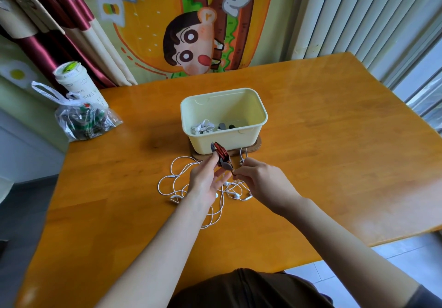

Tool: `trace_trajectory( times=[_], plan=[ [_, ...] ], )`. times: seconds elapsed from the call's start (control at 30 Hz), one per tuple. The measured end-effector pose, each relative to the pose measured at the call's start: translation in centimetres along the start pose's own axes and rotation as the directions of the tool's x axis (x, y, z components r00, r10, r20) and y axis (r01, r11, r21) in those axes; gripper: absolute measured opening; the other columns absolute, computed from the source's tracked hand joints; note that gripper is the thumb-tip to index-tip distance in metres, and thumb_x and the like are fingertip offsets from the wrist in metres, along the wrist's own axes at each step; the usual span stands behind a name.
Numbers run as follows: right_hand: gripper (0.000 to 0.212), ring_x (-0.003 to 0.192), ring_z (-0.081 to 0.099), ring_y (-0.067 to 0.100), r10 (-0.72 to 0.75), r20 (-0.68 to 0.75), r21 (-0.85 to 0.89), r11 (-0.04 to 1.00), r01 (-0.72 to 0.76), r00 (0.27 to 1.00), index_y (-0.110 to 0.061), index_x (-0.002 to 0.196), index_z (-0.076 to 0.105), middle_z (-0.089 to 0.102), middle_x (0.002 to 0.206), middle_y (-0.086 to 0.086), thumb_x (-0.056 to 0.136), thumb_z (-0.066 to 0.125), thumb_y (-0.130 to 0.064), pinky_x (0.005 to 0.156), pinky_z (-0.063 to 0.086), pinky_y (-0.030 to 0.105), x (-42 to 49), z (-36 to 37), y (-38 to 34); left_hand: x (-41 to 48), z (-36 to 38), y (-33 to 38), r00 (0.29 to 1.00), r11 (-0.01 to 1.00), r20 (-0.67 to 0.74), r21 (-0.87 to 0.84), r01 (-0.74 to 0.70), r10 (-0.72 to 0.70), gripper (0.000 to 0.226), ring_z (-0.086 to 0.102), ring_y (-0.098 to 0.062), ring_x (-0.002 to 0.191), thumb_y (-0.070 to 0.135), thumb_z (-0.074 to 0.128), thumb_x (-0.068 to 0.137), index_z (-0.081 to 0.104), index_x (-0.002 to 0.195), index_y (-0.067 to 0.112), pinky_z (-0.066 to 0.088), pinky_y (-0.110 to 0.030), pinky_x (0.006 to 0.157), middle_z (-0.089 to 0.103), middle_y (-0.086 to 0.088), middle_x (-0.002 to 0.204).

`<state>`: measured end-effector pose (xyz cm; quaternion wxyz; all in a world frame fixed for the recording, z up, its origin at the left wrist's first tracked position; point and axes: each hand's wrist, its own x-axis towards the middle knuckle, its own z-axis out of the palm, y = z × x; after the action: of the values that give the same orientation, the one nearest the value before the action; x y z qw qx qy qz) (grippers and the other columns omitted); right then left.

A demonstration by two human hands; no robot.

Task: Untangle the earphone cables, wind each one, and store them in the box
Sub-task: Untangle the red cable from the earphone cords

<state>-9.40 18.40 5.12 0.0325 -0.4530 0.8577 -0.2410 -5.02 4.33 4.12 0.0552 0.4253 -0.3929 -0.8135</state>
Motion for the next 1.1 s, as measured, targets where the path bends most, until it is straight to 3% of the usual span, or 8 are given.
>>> trace_trajectory(
  times=[0.13, 0.27, 0.37, 0.43, 0.57, 0.77, 0.93, 1.1],
  plan=[
    [0.011, 0.068, 0.056, 0.021, -0.026, -0.01, -0.016, 1.0, 0.026, 1.0, -0.012, 0.092, 0.072, 0.059, 0.084, 0.004, 0.089, 0.062, -0.014, 0.048, 0.029, 0.017, 0.1, -0.7, 0.0, 0.1, -0.3, -0.6, 0.995, 0.988, -0.028, 0.119, -0.094, 0.098, 0.007, 0.066, -0.027, 0.101, 0.019, 0.061, 0.093, 0.068, 0.092, 0.017, 0.055, -0.043, 0.086, 0.07, -0.01, 0.102],
    [0.014, 0.071, 0.057, 0.023, -0.05, -0.008, -0.008, 0.999, 0.05, 0.999, -0.012, 0.094, 0.07, 0.059, 0.087, 0.004, 0.092, 0.058, -0.018, 0.053, 0.044, 0.031, 0.2, -0.6, -0.1, -0.1, -0.4, -0.9, 0.977, 0.945, -0.004, 0.254, -0.205, 0.213, 0.013, 0.065, -0.025, 0.102, 0.016, 0.061, 0.093, 0.069, 0.102, 0.013, 0.055, -0.041, 0.089, 0.07, -0.008, 0.101],
    [0.015, 0.062, 0.052, 0.022, -0.024, -0.045, 0.04, 0.999, 0.026, 0.999, -0.01, 0.086, 0.07, 0.054, 0.078, 0.003, 0.092, 0.058, -0.018, 0.051, 0.041, 0.03, 0.3, -0.6, -0.3, -0.3, -0.6, -1.0, 0.893, 0.743, 0.154, 0.506, -0.438, 0.422, 0.023, 0.066, -0.02, 0.098, 0.014, 0.065, 0.089, 0.069, 0.112, 0.012, 0.056, -0.035, 0.085, 0.069, 0.002, 0.092],
    [0.016, 0.058, 0.049, 0.019, 0.044, -0.096, 0.08, 0.996, -0.037, 0.994, -0.008, 0.082, 0.071, 0.053, 0.074, 0.001, 0.09, 0.06, -0.016, 0.052, 0.042, 0.031, 0.6, -0.9, -0.1, -0.5, -0.7, -1.2, 0.864, 0.667, 0.268, 0.551, -0.501, 0.427, 0.028, 0.067, -0.017, 0.095, 0.013, 0.064, 0.089, 0.067, 0.118, 0.014, 0.057, -0.031, 0.083, 0.07, 0.002, 0.101],
    [0.008, 0.061, 0.059, 0.009, 0.279, -0.186, 0.29, 0.932, -0.219, 0.942, -0.01, 0.08, 0.073, 0.064, 0.07, -0.004, 0.083, 0.068, -0.015, 0.059, 0.05, 0.022, 0.5, -1.0, 0.5, -0.9, -0.8, -1.5, 0.882, 0.751, 0.353, 0.477, -0.456, 0.311, 0.036, 0.071, -0.014, 0.086, 0.008, 0.057, 0.094, 0.059, 0.128, 0.02, 0.056, -0.022, 0.063, 0.07, -0.001, 0.11],
    [0.008, 0.065, 0.068, 0.01, 0.561, -0.158, 0.64, 0.685, -0.348, 0.812, -0.013, 0.077, 0.064, 0.07, 0.073, 0.001, 0.081, 0.071, -0.013, 0.058, 0.054, 0.017, 0.3, -0.4, 0.2, -1.3, -0.4, -1.8, 0.884, 0.801, 0.398, 0.431, -0.415, 0.244, 0.037, 0.07, -0.024, 0.095, 0.012, 0.064, 0.089, 0.061, 0.125, 0.019, 0.058, -0.036, 0.077, 0.069, -0.009, 0.111],
    [0.007, 0.067, 0.069, 0.015, 0.581, -0.132, 0.782, 0.56, -0.276, 0.803, -0.015, 0.079, 0.066, 0.071, 0.074, 0.004, 0.081, 0.072, -0.013, 0.064, 0.057, 0.027, 0.6, -0.4, -0.2, -1.7, 0.0, -1.2, 0.877, 0.859, 0.403, 0.316, -0.402, 0.262, 0.031, 0.07, -0.019, 0.095, 0.008, 0.065, 0.087, 0.063, 0.116, 0.018, 0.057, -0.031, 0.079, 0.07, -0.009, 0.108],
    [0.009, 0.069, 0.067, 0.007, 0.556, -0.094, 0.885, 0.426, -0.186, 0.826, -0.011, 0.088, 0.067, 0.07, 0.076, 0.004, 0.082, 0.07, -0.005, 0.066, 0.053, 0.018, 0.7, -0.6, -0.6, -1.9, 0.0, -0.5, 0.87, 0.889, 0.413, 0.242, -0.389, 0.268, 0.03, 0.069, -0.017, 0.096, 0.005, 0.064, 0.085, 0.063, 0.111, 0.02, 0.056, -0.025, 0.075, 0.07, -0.009, 0.108]
  ],
)
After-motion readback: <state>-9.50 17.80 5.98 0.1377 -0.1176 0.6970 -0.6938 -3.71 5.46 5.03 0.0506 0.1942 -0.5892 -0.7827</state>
